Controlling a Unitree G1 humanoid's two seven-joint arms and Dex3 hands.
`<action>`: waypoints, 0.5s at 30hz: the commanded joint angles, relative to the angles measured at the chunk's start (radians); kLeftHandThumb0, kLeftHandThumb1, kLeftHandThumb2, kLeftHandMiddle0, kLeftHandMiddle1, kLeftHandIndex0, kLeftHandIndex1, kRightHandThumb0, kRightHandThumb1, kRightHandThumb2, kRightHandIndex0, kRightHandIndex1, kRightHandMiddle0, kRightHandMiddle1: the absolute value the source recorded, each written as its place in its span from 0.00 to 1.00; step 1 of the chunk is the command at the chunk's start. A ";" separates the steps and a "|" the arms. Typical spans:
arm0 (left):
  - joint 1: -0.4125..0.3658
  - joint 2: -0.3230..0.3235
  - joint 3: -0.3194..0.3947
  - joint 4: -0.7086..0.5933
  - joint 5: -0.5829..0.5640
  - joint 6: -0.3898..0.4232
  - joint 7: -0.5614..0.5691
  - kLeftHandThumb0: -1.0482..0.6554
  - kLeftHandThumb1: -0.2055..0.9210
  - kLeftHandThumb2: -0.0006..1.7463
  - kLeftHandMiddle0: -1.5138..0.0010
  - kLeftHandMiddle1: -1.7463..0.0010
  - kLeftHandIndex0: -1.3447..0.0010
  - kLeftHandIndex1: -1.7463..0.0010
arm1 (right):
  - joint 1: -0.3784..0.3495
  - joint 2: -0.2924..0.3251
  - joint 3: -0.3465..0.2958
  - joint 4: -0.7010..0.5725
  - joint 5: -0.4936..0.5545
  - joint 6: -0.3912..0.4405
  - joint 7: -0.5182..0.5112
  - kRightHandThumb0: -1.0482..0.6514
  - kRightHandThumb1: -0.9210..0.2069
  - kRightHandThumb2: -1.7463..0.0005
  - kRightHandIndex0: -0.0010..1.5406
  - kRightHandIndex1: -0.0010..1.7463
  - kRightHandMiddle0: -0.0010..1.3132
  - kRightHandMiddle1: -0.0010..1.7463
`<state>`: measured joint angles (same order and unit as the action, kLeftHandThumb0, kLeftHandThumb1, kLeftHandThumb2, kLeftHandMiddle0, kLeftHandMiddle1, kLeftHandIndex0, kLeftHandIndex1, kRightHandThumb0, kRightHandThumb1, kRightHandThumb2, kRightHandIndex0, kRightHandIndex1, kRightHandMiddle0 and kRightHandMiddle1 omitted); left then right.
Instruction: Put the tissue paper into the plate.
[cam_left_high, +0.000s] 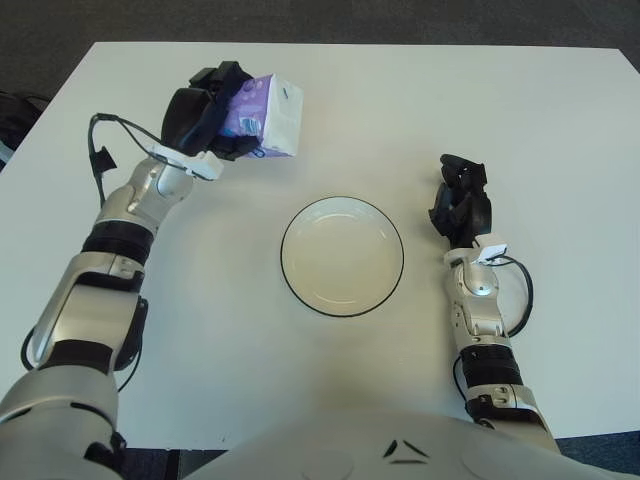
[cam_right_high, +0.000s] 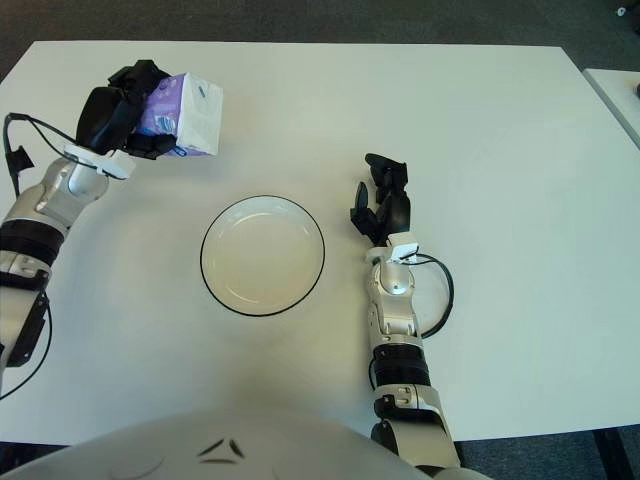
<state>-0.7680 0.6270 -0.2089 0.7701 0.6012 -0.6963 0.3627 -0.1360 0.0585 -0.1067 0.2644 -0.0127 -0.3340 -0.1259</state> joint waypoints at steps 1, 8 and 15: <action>-0.025 0.045 -0.012 0.018 0.037 0.023 -0.018 0.35 0.53 0.70 0.19 0.00 0.59 0.00 | 0.104 0.011 -0.008 0.121 0.014 0.085 -0.002 0.31 0.00 0.61 0.17 0.31 0.00 0.65; -0.061 0.078 -0.034 -0.004 0.077 0.030 -0.068 0.35 0.53 0.70 0.23 0.00 0.59 0.00 | 0.102 0.015 -0.007 0.128 0.016 0.084 -0.002 0.31 0.01 0.60 0.17 0.31 0.00 0.65; -0.067 0.089 -0.042 -0.050 0.081 0.012 -0.114 0.35 0.54 0.69 0.25 0.00 0.59 0.00 | 0.098 0.019 -0.005 0.136 0.014 0.083 -0.004 0.31 0.01 0.60 0.17 0.31 0.00 0.64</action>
<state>-0.8104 0.7013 -0.2415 0.7551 0.6759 -0.6665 0.2690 -0.1371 0.0590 -0.1092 0.2671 -0.0126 -0.3372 -0.1261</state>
